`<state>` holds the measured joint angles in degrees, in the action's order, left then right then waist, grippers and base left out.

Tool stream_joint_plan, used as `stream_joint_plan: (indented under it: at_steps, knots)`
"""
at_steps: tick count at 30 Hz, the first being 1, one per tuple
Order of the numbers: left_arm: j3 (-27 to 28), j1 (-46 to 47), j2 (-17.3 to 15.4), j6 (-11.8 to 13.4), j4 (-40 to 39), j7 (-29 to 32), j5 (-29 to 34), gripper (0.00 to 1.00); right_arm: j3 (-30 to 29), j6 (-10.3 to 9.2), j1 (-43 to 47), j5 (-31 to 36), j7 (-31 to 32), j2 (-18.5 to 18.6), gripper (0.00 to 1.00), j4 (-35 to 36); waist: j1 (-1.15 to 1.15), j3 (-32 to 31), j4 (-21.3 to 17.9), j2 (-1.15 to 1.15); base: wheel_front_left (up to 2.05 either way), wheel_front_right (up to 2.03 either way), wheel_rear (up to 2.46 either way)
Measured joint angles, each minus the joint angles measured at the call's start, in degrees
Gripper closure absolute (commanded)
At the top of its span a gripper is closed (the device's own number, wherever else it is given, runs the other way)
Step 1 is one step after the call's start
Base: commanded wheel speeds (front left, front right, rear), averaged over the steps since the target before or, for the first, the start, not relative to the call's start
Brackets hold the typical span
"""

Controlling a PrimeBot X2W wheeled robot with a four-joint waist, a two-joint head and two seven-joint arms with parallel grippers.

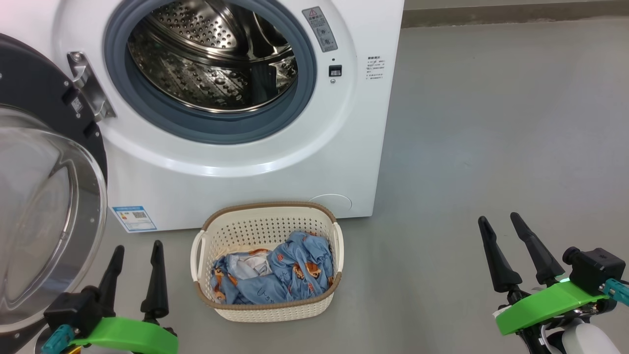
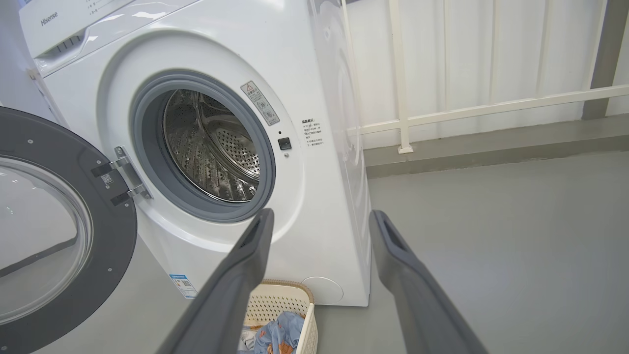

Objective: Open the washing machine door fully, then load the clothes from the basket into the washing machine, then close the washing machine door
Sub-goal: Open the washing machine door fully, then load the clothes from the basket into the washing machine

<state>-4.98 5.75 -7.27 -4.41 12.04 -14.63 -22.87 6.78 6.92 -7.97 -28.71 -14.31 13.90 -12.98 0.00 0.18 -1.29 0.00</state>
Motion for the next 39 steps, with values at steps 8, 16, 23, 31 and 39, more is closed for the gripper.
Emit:
stream_joint_plan:
  at_steps: [8, 16, 23, 31, 39]
  knots:
    - [0.76, 0.00, 0.54, -0.92, 0.00, 0.00, 1.18, 0.00, -0.44, 0.00, 0.00, 0.42, 0.00, -0.03, 0.00, 0.10, 0.00, 0.07, 0.25, 0.00, 0.00, 0.00, 0.00]
    - [1.32, 0.00, 0.91, -1.48, 0.01, 0.00, 1.89, 0.00, -0.63, 0.00, 0.00, 0.43, 0.00, -0.10, 0.00, 0.10, 0.00, -0.11, 0.40, 0.00, 0.00, 0.00, 0.00]
    - [1.90, 0.00, 1.07, -1.99, -0.22, 0.00, 2.00, 0.00, -0.63, 0.00, 0.01, 0.44, 0.00, -0.12, 0.00, 0.10, 0.00, -0.18, 0.63, 0.00, 0.00, 0.00, 0.00]
    - [2.25, -0.01, 1.32, -2.42, -0.52, 0.00, 3.00, 0.00, -0.59, 0.00, 0.01, 0.44, 0.00, -0.12, 0.00, 0.01, 0.00, -0.15, 0.69, 0.00, 0.00, 0.00, 0.00]
    - [2.35, -0.02, 1.47, -2.49, -0.37, 0.00, 2.89, 0.00, -0.57, 0.00, 0.01, 0.44, 0.00, -0.14, 0.00, -0.01, 0.00, -0.19, 0.58, 0.00, 0.03, -0.03, 0.00]
